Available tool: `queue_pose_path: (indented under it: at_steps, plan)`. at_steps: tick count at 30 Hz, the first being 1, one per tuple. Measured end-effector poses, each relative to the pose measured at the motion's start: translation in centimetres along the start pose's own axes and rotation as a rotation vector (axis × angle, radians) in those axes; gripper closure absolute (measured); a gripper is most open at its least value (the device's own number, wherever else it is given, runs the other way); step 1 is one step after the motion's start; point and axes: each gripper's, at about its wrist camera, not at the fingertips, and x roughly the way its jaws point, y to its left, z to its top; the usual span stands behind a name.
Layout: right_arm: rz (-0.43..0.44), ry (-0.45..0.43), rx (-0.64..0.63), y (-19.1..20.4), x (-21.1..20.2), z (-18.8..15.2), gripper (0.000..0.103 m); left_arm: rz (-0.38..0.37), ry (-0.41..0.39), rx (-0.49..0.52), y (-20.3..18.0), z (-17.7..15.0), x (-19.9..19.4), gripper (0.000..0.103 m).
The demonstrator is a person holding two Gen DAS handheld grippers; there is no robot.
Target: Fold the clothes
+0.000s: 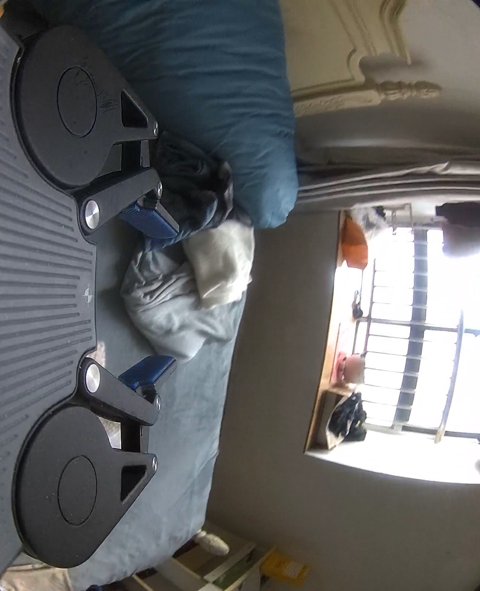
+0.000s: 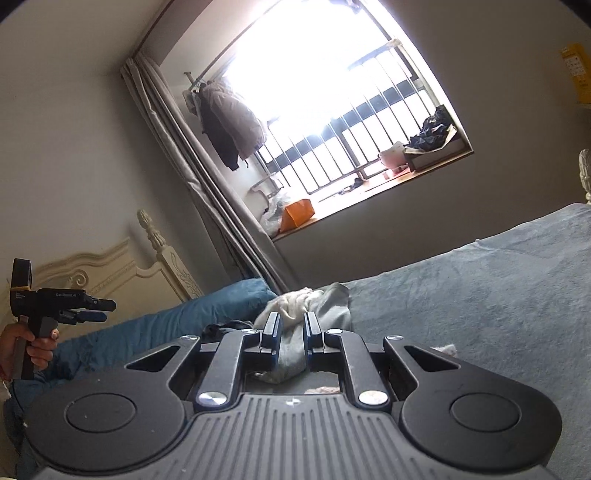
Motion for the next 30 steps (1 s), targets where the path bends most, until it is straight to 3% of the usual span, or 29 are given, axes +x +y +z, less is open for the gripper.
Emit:
queue_pose_path:
  at_steps: [3,5,9,13,16,20,22,26,30]
  plan:
    - [0.004,0.013,0.011,-0.7,0.0,0.2,0.09,0.083,-0.042,0.014,-1.1,2.0,-1.1,0.022]
    - [-0.014,0.046,0.0,-0.9,0.4,-0.2,0.09,0.121,-0.054,0.031,-2.0,2.4,-0.6,0.021]
    - [-0.059,0.157,-0.003,-0.7,2.7,-2.8,0.091,0.141,0.051,0.058,-3.8,-0.1,3.6,0.021]
    - [-0.112,0.262,-0.062,-0.5,6.2,-5.5,0.091,0.039,0.141,0.027,-4.7,-4.3,9.4,0.021]
    - [-0.153,0.336,-0.113,-0.3,8.8,-7.4,0.091,-0.048,0.212,0.017,-4.9,-8.5,16.0,0.022]
    - [-0.208,0.436,-0.181,-0.1,12.2,-9.9,0.091,-0.106,0.417,-0.095,-4.2,-15.2,23.7,0.032]
    - [-0.235,0.486,-0.215,0.0,13.9,-11.2,0.092,-0.148,0.45,-0.154,-3.7,-17.6,25.8,0.033]
    - [-0.29,0.582,-0.193,-3.7,16.7,-14.4,0.092,-0.227,0.476,-0.226,-2.7,-18.8,28.9,0.032]
    - [-0.345,0.677,-0.155,-8.0,19.3,-17.7,0.094,-0.273,0.527,-0.232,-3.4,-18.8,33.0,0.026]
